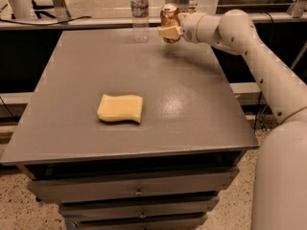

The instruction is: Move orange can near water bottle

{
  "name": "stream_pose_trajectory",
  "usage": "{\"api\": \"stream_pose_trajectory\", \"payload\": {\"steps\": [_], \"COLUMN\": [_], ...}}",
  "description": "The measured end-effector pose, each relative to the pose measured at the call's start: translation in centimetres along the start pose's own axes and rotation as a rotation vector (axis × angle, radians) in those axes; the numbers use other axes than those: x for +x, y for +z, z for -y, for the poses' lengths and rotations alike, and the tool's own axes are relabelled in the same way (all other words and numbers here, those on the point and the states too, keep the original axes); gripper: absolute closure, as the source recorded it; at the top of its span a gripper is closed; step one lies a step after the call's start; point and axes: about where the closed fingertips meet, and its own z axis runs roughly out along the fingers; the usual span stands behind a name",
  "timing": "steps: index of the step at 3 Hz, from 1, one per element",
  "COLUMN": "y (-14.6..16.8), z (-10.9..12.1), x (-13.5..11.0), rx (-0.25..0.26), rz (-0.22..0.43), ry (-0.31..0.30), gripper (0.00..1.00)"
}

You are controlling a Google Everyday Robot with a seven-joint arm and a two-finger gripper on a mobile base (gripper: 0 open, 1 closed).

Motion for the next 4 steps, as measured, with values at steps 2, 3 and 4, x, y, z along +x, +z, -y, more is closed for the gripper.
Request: {"api": "stream_pose_trajectory", "payload": {"steps": [2, 3, 4], "y": [4.5, 5.8, 6.4], "z": [-0.1, -0.7, -0.9], "x": [1.4, 2.0, 2.3], "rx": [-0.041, -0.074, -0.084], "rz": [0.010, 0.009, 0.003], "ry": [0.049, 0.087, 0.111], "gripper": [1.00, 0.82, 0.59]}}
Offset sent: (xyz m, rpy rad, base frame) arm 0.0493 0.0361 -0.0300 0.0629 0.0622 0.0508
